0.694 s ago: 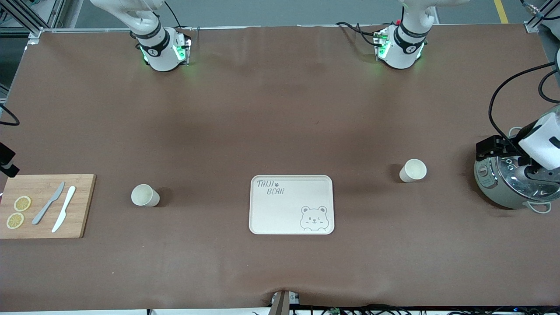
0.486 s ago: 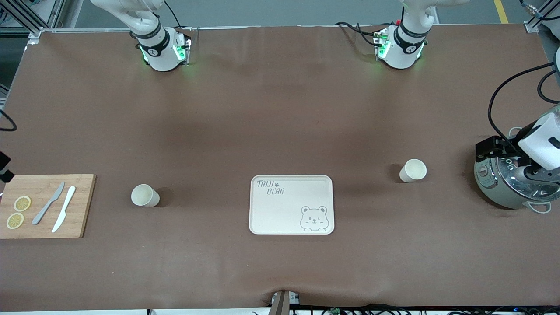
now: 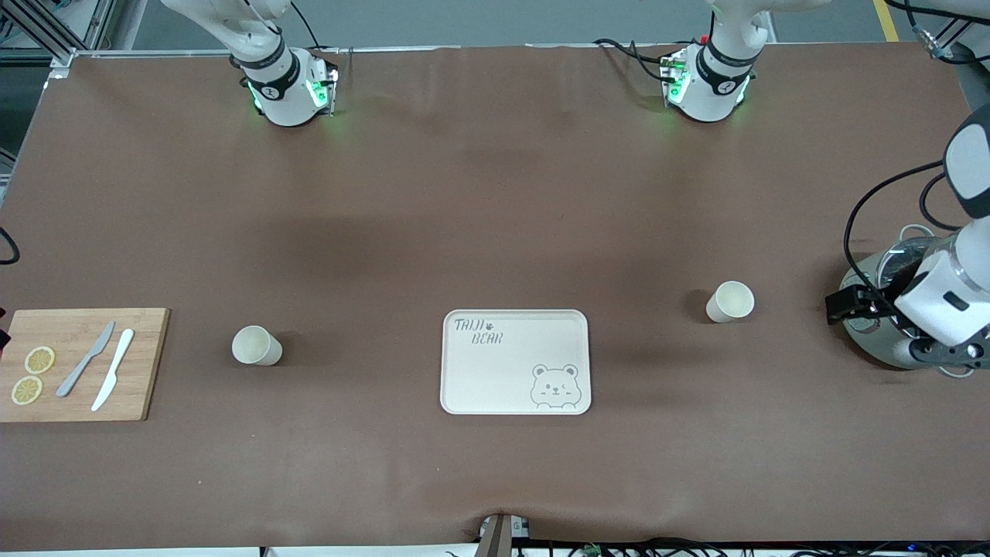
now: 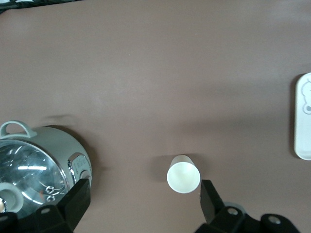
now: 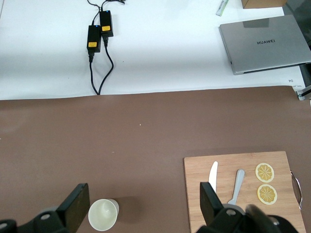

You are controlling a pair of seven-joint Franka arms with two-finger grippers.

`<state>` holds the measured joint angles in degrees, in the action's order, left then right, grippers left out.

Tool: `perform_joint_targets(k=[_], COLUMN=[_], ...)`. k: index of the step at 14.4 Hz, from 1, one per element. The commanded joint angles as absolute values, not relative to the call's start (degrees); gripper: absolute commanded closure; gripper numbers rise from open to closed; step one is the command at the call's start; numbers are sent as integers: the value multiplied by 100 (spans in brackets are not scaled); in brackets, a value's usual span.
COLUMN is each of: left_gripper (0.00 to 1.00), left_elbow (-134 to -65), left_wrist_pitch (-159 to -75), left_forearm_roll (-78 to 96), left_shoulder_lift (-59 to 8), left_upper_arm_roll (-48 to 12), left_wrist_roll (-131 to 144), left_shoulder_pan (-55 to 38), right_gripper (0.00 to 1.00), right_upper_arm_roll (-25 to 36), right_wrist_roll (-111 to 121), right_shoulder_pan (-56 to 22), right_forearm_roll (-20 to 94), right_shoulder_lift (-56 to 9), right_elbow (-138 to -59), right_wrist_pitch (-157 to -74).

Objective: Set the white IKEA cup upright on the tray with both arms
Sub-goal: 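Move the left gripper toward the white paper cup beside the steel pot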

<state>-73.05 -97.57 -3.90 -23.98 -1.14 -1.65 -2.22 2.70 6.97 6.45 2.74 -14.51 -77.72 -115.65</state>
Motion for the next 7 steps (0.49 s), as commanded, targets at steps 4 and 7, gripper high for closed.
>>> perform_joint_targets(k=[4, 7], left_gripper=[0, 0], left_elbow=[-7838, -8051], left_wrist_pitch=[-10772, -11241], left_forearm_roll=[-545, -457], left_shoulder_lift=[-3006, -3216], left_upper_arm_roll=[-149, -158], left_wrist_roll=[-185, 43], left_shoulder_pan=[-176, -421], right_gripper=[0, 0], right_upper_arm_roll=[255, 255], right_wrist_roll=[686, 633], right_shoulder_pan=[747, 782], right_forearm_roll=[307, 334], right_shoulder_lift=[-1389, -1424], right_elbow=[-7752, -7769], right_wrist_pitch=[-11356, -11023])
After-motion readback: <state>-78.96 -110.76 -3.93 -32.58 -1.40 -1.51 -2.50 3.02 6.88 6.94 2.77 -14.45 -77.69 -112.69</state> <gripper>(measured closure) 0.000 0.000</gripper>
